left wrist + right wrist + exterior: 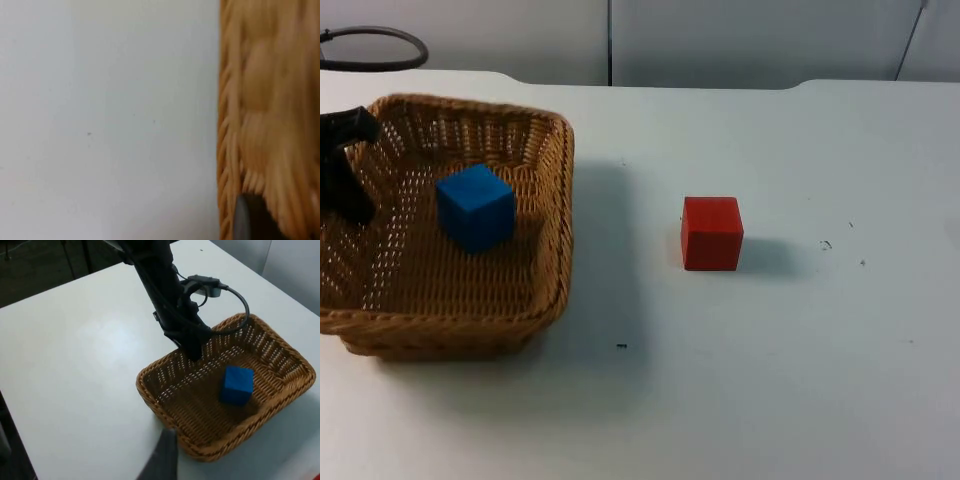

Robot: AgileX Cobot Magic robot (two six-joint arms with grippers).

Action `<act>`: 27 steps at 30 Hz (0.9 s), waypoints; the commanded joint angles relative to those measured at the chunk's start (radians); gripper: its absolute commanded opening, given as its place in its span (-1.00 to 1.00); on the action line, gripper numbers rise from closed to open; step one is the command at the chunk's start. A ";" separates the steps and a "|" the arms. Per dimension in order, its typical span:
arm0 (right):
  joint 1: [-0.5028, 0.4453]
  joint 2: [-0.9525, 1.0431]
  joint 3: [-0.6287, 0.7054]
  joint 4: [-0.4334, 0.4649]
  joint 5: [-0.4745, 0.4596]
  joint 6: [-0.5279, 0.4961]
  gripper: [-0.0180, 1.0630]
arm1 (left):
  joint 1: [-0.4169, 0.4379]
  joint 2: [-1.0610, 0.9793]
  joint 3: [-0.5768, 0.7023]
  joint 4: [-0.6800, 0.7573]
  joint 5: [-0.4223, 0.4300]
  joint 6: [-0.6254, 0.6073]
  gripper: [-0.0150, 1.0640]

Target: Pick up the basket with the left hand and place the blue cube into the basket with the right hand.

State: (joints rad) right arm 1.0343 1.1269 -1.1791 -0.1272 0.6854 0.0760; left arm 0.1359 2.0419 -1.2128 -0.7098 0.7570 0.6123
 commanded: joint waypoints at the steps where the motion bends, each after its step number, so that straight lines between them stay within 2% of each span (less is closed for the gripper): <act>1: 0.003 -0.011 0.004 -0.007 -0.004 0.005 0.48 | -0.005 0.000 -0.010 -0.014 -0.011 0.008 -0.40; 4: 0.003 -0.021 0.004 -0.007 -0.004 0.005 0.48 | -0.005 0.000 -0.010 -0.014 -0.015 0.008 -0.12; 9: 0.003 -0.026 0.004 -0.007 -0.004 0.005 0.48 | -0.005 0.000 -0.010 -0.010 -0.015 0.008 0.08; 14: 0.003 -0.026 0.004 -0.026 0.011 0.003 0.48 | 0.002 -0.041 -0.010 0.061 -0.004 0.003 0.12; 20: 0.003 -0.026 0.004 -0.038 0.020 0.003 0.48 | 0.012 -0.132 -0.010 0.072 0.001 -0.026 0.12; 25: 0.003 -0.028 0.004 -0.081 0.024 0.014 0.48 | 0.012 -0.270 -0.010 0.090 0.017 -0.048 0.12; 27: 0.003 -0.034 0.004 -0.137 0.027 0.053 0.48 | 0.012 -0.374 -0.010 0.090 0.041 -0.048 0.12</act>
State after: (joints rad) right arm 1.0343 1.1023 -1.1791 -0.2431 0.7174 0.1161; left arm 0.1464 1.7211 -1.2128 -0.6228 0.7732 0.5734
